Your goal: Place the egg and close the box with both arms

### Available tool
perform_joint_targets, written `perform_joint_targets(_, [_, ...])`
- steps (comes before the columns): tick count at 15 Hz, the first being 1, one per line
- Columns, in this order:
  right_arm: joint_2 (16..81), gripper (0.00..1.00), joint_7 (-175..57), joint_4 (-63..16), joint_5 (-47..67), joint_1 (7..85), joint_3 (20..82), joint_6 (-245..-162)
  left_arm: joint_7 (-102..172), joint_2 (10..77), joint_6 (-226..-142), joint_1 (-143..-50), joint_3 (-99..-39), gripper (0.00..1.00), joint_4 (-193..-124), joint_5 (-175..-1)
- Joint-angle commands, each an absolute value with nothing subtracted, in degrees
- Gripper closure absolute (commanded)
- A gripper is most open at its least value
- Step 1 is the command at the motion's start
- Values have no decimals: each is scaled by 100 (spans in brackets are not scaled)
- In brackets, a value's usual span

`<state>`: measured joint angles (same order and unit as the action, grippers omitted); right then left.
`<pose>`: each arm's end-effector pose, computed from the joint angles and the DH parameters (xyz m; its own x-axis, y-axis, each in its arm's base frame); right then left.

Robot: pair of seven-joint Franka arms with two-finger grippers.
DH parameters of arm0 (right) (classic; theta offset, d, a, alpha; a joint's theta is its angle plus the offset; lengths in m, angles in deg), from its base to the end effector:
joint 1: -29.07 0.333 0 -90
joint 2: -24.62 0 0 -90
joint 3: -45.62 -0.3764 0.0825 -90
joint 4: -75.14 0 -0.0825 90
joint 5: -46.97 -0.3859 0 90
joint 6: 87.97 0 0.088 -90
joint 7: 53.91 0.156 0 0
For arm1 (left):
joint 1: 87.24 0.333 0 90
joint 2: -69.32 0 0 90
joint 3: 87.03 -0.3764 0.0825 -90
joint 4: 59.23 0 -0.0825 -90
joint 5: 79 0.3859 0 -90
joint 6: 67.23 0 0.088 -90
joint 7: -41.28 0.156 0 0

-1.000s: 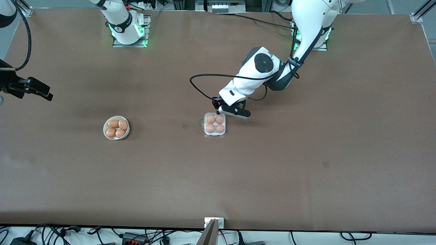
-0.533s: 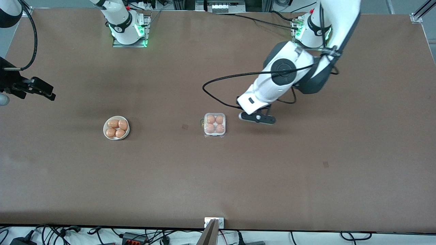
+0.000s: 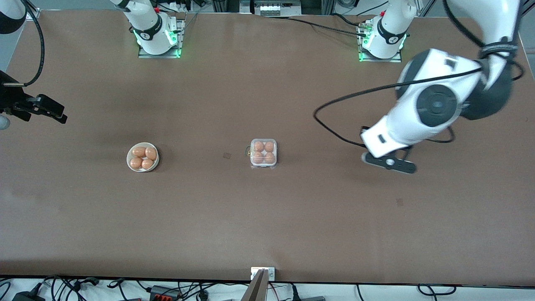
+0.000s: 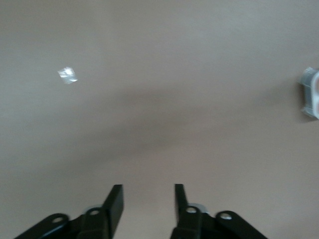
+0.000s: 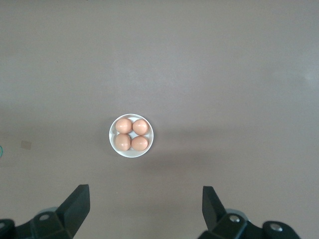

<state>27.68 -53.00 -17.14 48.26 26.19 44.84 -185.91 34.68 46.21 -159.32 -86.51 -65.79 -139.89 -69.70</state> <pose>0.5888 -0.0250 0.5989 0.9977 -0.0494 0.0457 -0.0504 -0.9985 0.0210 0.6482 -0.1741 0.4781 0.9554 -0.2393 -0.1729 -0.2489 -0.9679 -0.0361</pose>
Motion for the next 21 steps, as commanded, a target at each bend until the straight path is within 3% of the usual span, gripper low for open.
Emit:
perform_joint_targets(1, [2690, 0, -5383, -1723, 4873, 2529, 4395, -18553, 3793, 4919, -15619, -8277, -6462, 0, -13895, -6837])
perform_joint_targets(6, [2690, 0, -5374, -1714, 4873, 2538, 4387, -18403, 4154, 5578, -15152, -7776, -6532, 0, -13877, -7100])
perform_joint_targets(10, [2708, 0, -5400, -1714, 4873, 2538, 4387, -18403, 3979, 6245, -15108, -8414, -7653, 0, -14174, -7354])
perform_joint_targets(13, [2699, 0, -5400, -1714, 4855, 2547, 4360, -18403, 3723, 6826, -15554, -8917, -8649, 0, -15061, -8067])
perform_joint_targets(17, [2673, 0, -5409, -1714, 4838, 2547, 4351, -18255, 3750, 7125, -16592, -8918, -8650, 0, -15792, -8032])
perform_joint_targets(21, [2611, 0, -5374, -1723, 4829, 2564, 4343, -18166, 3697, 7275, -16228, -9031, -8624, 0, -15838, -7971])
